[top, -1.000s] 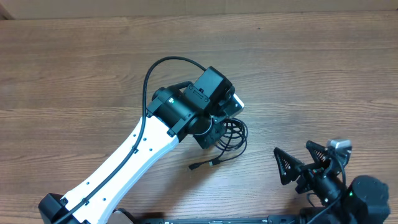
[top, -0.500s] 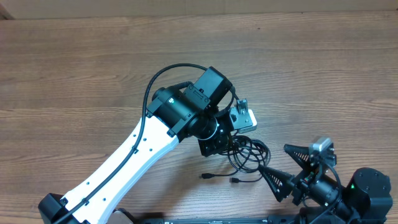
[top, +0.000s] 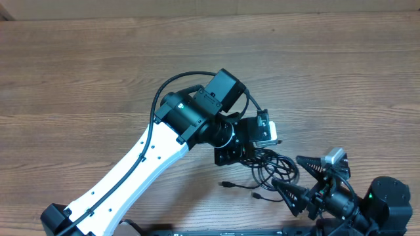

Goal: Untangle cables

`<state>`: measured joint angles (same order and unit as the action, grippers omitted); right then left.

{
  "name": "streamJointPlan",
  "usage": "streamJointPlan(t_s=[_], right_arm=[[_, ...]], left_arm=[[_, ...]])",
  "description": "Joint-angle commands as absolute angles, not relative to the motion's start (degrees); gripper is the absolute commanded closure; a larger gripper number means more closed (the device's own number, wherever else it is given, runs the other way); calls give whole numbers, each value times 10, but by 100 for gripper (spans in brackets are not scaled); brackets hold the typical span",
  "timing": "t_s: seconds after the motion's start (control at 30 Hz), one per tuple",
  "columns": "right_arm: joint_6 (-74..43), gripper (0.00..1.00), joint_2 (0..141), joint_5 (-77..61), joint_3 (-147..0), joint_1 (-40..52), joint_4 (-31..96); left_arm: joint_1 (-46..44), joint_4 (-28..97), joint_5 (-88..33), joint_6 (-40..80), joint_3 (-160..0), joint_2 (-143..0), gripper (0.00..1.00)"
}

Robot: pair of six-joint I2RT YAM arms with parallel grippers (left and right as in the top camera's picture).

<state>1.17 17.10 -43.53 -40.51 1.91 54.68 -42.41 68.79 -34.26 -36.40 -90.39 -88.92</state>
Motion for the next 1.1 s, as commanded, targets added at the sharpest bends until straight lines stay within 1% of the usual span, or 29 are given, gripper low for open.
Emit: streamJointPlan(t_s=[0.0,0.27,0.53,0.63,0.67,0.8,0.9,1.0,1.03,1.07], right_arm=[[18,11,171,-440,-418,18,566],[18,22,171,-431,-418,18,606],[18,27,171,-429,-415,18,609],[18,36,171,-413,-415,18,613],[18,40,171,-410,-414,18,613],[17,50,171,-405,-412,18,613],[16,53,171,-399,-412,18,614],[16,53,171,-399,-412,18,614],[16,52,171,-399,-412,18,614],[16,46,171,-395,-412,18,614]], left_arm=[[-428,664,-387,-362,-918,-876,96],[-428,621,-386,-300,-918,-876,96],[-428,570,-386,-220,-918,-876,96],[-428,550,-389,-192,-918,-876,96],[-428,543,-393,-187,-918,-876,96],[-428,529,-411,-183,-918,-876,96],[-428,524,-427,-183,-918,-876,96],[-428,518,-447,-184,-918,-876,96],[-428,516,-453,-183,-918,-876,96],[-428,511,-471,-183,-918,-876,96]])
